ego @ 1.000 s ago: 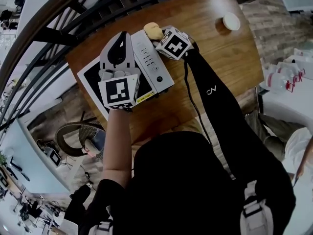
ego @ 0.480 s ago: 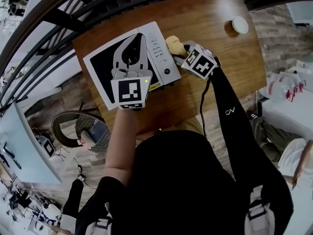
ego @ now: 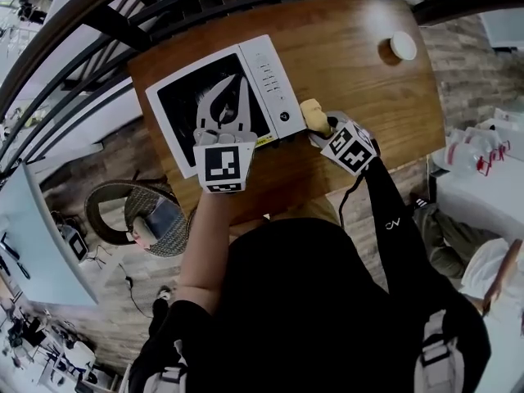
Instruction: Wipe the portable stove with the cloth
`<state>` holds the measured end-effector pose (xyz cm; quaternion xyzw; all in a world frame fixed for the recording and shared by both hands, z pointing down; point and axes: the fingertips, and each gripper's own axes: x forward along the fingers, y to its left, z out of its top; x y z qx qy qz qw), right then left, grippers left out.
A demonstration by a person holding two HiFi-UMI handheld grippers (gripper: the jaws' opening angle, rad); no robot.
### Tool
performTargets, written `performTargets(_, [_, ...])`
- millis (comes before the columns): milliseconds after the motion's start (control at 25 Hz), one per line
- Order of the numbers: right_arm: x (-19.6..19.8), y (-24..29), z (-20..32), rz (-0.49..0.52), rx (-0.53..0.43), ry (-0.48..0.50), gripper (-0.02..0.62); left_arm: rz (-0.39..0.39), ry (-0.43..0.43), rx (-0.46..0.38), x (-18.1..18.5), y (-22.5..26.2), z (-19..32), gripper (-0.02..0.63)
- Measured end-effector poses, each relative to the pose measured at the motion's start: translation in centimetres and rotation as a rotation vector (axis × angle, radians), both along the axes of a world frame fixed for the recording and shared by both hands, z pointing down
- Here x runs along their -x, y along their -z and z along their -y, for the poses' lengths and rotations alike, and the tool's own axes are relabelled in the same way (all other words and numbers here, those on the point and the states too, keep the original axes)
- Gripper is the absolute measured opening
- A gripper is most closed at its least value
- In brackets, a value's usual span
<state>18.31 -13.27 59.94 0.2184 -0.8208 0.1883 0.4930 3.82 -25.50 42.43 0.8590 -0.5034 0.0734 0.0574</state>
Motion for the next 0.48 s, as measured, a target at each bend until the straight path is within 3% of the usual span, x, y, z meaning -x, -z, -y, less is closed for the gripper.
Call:
performTargets(120, [-0.7,0.5,1.3,-0.013,-0.013,-0.025,0.137,-0.001,0.006,-0.007,0.6,0.4,-0.1,0.009])
performTargets(280, [-0.7,3.5,7.9,0.030,-0.131,-0.131,0.137,0.000,0.035,-0.037,2.7,1.8,0.3,0.009])
performTargets(400, [2.2,7.1,14.9,0.078,-0.278,-0.159,0.137,0.005,0.088,-0.055,5.7,2.9,0.8,0.009])
performTargets(480, [6.5,9.8,19.1,0.131,-0.356,-0.133,0.137,0.015,0.128,-0.067,8.3,3.6,1.3,0.009])
